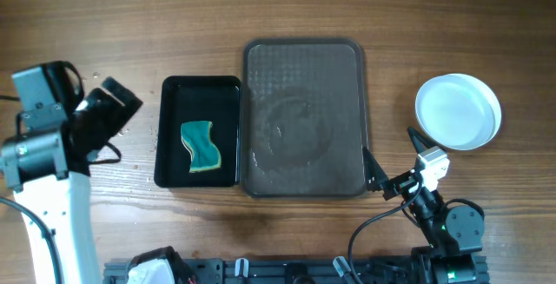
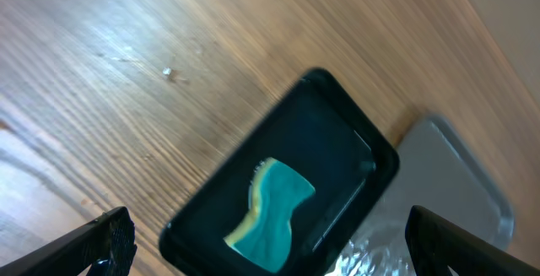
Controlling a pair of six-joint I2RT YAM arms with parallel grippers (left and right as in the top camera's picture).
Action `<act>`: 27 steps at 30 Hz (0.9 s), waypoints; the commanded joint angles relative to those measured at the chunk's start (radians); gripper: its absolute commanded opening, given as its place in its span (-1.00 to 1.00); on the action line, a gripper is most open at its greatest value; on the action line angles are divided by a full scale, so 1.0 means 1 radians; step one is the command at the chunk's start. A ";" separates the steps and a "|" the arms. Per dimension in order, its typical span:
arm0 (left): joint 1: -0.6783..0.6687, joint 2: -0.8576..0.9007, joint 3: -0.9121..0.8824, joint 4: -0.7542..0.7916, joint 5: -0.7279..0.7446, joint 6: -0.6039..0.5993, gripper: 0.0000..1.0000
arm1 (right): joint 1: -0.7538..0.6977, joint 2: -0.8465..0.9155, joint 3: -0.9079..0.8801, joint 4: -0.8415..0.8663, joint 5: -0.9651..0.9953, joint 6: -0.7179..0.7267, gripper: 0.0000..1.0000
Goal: Clean dirty plates on tray and stack at the side
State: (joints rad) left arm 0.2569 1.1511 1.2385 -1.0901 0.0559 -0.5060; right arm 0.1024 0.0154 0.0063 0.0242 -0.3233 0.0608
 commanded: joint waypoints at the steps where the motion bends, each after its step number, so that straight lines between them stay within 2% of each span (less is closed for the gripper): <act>1: -0.138 -0.150 -0.093 0.022 -0.014 0.005 1.00 | 0.003 -0.012 -0.001 0.004 0.013 -0.008 0.99; 4: -0.223 -0.299 -0.206 0.131 -0.076 0.005 1.00 | 0.003 -0.012 -0.001 0.004 0.013 -0.008 0.99; 7: -0.287 -0.535 -0.419 0.395 -0.052 0.005 1.00 | 0.003 -0.012 -0.001 0.004 0.013 -0.008 1.00; 9: -0.298 -0.644 -0.524 0.499 -0.040 0.005 1.00 | 0.003 -0.012 -0.001 0.004 0.013 -0.008 0.99; 14: -0.299 -0.908 -0.767 0.671 -0.003 0.006 1.00 | 0.003 -0.012 -0.001 0.004 0.013 -0.008 1.00; 18: -0.299 -1.122 -0.933 0.774 0.060 0.066 1.00 | 0.003 -0.012 -0.001 0.004 0.013 -0.008 0.99; 24: -0.298 -1.148 -1.050 0.862 0.051 0.065 1.00 | 0.003 -0.012 -0.001 0.004 0.013 -0.008 0.99; 27: -0.299 -1.148 -1.153 0.968 0.051 0.065 1.00 | 0.003 -0.012 -0.001 0.004 0.013 -0.008 0.99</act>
State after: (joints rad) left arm -0.0349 0.0139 0.1802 -0.1921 0.0956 -0.4652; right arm 0.1024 0.0128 0.0063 0.0238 -0.3130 0.0608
